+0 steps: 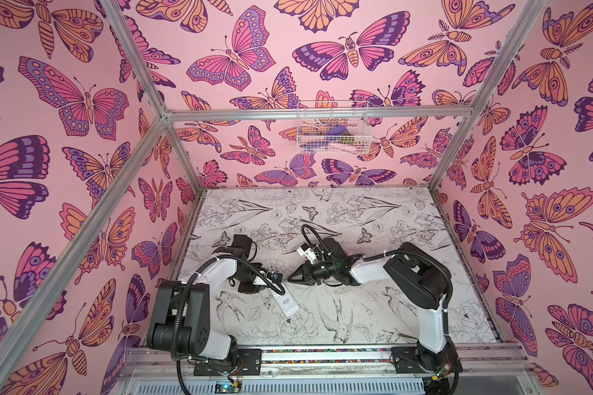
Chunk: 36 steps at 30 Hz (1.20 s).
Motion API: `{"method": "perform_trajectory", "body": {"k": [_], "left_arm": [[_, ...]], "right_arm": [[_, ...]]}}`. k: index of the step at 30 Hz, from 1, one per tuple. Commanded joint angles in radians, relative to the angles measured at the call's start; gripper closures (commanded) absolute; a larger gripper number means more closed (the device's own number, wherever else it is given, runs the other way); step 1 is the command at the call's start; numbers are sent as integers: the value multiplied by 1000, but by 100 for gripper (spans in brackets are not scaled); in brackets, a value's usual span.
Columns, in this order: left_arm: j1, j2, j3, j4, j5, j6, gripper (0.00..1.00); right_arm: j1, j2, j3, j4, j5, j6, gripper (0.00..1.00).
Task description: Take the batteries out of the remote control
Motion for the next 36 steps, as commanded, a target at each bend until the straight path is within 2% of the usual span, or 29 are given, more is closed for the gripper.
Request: {"method": "perform_trajectory", "body": {"k": [1,10,14,20,28,36], "left_arm": [[-15,-44,14,-50,60,-32,91],[-146,34,175,-10,125,-242,88],[-232,101,216,62,80,-300,88],[-333,223,263,164,-2,-352,86],[-403,373,322,241,-97,-381,86],[-431,446,334,290,-157,-387,82]], "right_arm": [[-39,-105,-51,-6,42,-35,100],[-188,-393,-180,-257,188,-164,100],[-276,-550,-246,-343,258,-192,100],[-422,-692,-321,-457,338,-211,100],[-594,-679,-344,-451,340,-227,100],[-665,-566,-308,-405,336,-259,98]]}}
